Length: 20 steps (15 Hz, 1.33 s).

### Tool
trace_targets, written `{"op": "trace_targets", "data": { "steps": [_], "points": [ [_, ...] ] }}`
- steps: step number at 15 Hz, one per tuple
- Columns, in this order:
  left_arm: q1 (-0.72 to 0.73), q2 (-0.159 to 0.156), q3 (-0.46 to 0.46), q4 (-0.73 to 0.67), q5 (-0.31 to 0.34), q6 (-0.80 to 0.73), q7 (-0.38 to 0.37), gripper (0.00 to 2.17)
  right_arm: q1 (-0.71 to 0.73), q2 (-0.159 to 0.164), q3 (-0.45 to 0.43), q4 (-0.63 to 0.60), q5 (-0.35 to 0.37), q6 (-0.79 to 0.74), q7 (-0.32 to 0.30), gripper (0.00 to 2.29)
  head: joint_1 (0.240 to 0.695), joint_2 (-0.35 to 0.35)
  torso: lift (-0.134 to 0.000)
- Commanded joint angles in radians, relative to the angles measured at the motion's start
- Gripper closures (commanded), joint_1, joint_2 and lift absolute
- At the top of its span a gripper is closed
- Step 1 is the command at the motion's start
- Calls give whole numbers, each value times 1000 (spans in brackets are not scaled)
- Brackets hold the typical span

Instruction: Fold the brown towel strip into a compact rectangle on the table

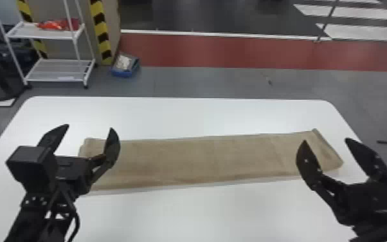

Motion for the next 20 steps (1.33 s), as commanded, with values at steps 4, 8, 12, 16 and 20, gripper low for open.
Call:
{"op": "trace_targets", "data": {
  "steps": [4, 8, 12, 16, 20],
  "points": [
    [0, -3, -2, 0, -5, -3, 3, 29, 0, 2, -2, 3, -2, 0, 0, 90, 695, -90, -118],
    [0, -3, -2, -2, -5, -3, 2, 29, 0, 2, -2, 3, -2, -3, 2, 90, 695, -91, -118],
    [0, -3, -2, 3, -5, -3, 2, 29, 0, 2, 0, 3, -1, -6, 2, 90, 695, -90, -118],
    [-21, -4, 11, 63, -8, 12, -5, 33, -3, 2, 3, 6, -4, -9, 6, 90, 695, -86, -118],
    [-83, -7, 51, 162, -20, 86, -17, 90, -12, 2, 6, 21, -19, -9, 17, 90, 695, -60, -118]
  ]
}}
